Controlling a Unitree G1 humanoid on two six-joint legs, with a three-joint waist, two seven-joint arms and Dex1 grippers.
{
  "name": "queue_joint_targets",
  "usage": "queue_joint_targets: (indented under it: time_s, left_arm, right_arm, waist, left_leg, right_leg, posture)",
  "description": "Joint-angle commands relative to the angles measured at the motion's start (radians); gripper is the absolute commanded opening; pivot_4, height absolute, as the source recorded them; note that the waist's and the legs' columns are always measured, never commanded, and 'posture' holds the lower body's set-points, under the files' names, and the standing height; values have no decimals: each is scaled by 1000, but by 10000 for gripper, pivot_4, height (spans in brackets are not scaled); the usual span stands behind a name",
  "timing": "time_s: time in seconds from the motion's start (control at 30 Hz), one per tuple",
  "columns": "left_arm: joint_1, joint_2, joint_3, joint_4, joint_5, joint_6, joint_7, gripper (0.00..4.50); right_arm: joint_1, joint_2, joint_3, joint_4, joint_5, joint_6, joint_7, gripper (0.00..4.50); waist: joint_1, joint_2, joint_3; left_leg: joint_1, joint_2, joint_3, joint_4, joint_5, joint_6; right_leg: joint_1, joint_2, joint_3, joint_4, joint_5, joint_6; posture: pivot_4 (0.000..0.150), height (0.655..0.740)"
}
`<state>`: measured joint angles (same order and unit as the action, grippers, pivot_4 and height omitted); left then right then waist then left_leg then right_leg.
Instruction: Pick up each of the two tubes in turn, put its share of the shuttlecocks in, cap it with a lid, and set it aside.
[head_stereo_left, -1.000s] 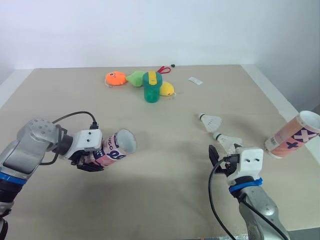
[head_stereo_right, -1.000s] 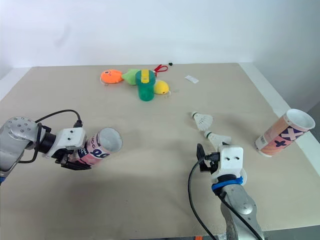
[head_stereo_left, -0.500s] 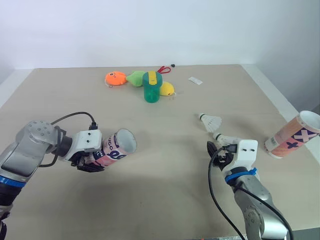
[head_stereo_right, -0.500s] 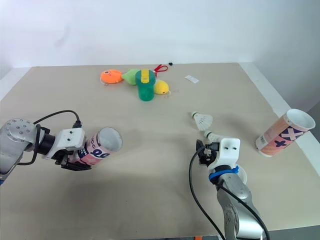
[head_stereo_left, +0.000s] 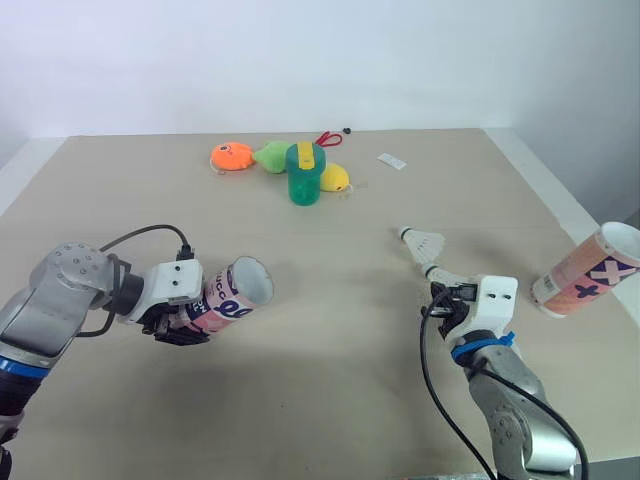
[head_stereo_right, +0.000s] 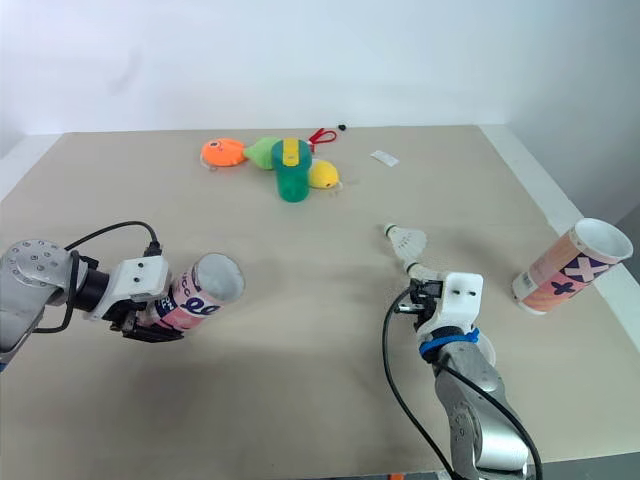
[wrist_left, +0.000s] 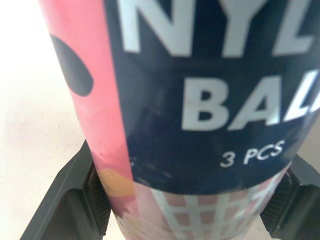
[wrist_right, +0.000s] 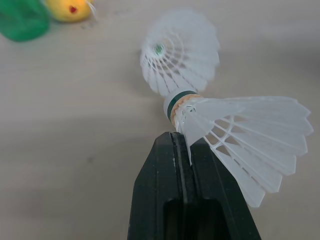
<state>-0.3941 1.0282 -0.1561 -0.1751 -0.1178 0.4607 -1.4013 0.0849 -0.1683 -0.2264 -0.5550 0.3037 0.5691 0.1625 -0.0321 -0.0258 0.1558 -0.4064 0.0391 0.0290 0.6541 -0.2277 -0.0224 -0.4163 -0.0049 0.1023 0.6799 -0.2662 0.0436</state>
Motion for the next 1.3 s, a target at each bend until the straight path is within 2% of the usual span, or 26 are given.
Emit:
queue_joint_targets:
  time_s: [0.03, 0.2, 0.3, 0.47, 0.57, 0.73, 0.87, 1.13, 1.2, 1.23, 1.3]
  left_arm:
    - [10, -6, -33, -16, -14, 3, -13, 33713]
    - [-5, -8, -41, 0, -10, -4, -19, 33713]
    - [-14, -9, -48, 8, -7, -7, -22, 33713]
    - [-44, -13, -66, 35, -3, -12, -33, 33713]
    - [-59, -15, -72, 50, -1, -15, -41, 33713]
    - [-81, -9, -80, 79, 7, -31, -63, 33713]
    - [-89, -10, -84, 84, 7, -33, -65, 33713]
    - [-90, -15, -83, 82, 6, -30, -58, 33713]
    - [-88, -14, -82, 80, 6, -30, -57, 33713]
    - [-87, -13, -81, 79, 5, -30, -57, 33713]
    - [-83, -10, -79, 76, 6, -30, -55, 33713]
  right_arm:
    - [29, -22, -24, -127, 102, -114, 118, 186]
    - [37, -171, 87, -189, 221, -88, 352, 186]
    - [-77, -267, 144, -219, 322, -5, 426, 186]
    - [-320, -375, 260, -146, 294, 8, 535, 186]
    - [-394, -402, 317, -104, 270, -2, 583, 186]
    - [-541, -411, 414, -16, 209, -20, 648, 186]
    - [-632, -370, 512, 63, 123, -84, 686, 186]
    - [-661, -316, 610, 103, 73, -110, 742, 186]
    - [-657, -311, 601, 103, 80, -104, 741, 7024]
    - [-654, -309, 593, 100, 89, -96, 740, 8995]
    - [-644, -294, 563, 93, 113, -86, 723, 18342]
  waist:
    - [-1, 0, 0]
    - [-1, 0, 0]
    - [-4, 0, 1]
    - [-3, -2, 2]
    - [-1, -2, 2]
    - [-2, -2, 2]
    - [-2, -2, 2]
    - [0, -2, 2]
    - [0, -2, 2]
    - [0, -2, 2]
    - [0, -2, 2]
  left_leg:
    - [0, 0, 0, 0, 0, 0]
    - [0, 0, -1, 0, 0, 0]
    - [1, 0, 0, 1, 0, 1]
    - [1, -2, -2, 2, 1, 2]
    - [1, -2, -3, 1, 0, 2]
    - [0, -2, -3, 1, 0, 3]
    - [0, -2, -4, 1, 0, 3]
    - [-1, -2, -4, 1, 0, 3]
    - [-1, -2, -4, 1, 0, 3]
    - [-1, -2, -4, 1, 0, 3]
    - [-1, -2, -4, 1, 0, 3]
  right_leg:
    - [0, 0, 0, 0, 0, 1]
    - [1, 0, 0, 0, 1, 3]
    - [1, 0, 0, 0, 1, 0]
    - [3, 0, 0, -1, 1, 0]
    - [4, 0, -1, -2, 0, 1]
    - [3, 0, -1, -3, 2, 4]
    - [3, 0, -2, -3, 2, 4]
    - [3, 0, -3, -3, 2, 4]
    - [3, 0, -3, -3, 2, 4]
    - [3, 0, -3, -3, 2, 4]
    - [3, 0, -3, -2, 2, 4]
  posture:
    - [1500, 7400]
    - [1500, 7400]
    - [1500, 7400]
    - [1500, 7400]
    - [1500, 7400]
    - [1500, 7400]
    - [1500, 7400]
    - [1500, 7400]
    - [1500, 7400]
    - [1500, 7400]
    - [1500, 7400]
